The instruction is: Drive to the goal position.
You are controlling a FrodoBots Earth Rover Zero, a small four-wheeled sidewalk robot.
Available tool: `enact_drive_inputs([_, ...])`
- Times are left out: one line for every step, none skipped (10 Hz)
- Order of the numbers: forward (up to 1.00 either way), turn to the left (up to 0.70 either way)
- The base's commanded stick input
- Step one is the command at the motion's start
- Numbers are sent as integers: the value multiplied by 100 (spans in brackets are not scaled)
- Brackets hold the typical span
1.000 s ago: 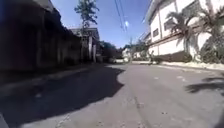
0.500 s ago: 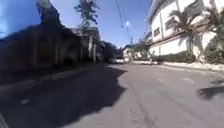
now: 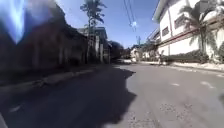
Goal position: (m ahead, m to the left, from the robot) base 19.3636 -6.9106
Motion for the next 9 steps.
enact_drive_inputs([70,8])
enact_drive_inputs([70,0])
enact_drive_inputs([70,0])
enact_drive_inputs([70,0])
enact_drive_inputs([70,0])
enact_drive_inputs([70,0])
enact_drive_inputs([70,0])
enact_drive_inputs([70,0])
enact_drive_inputs([70,0])
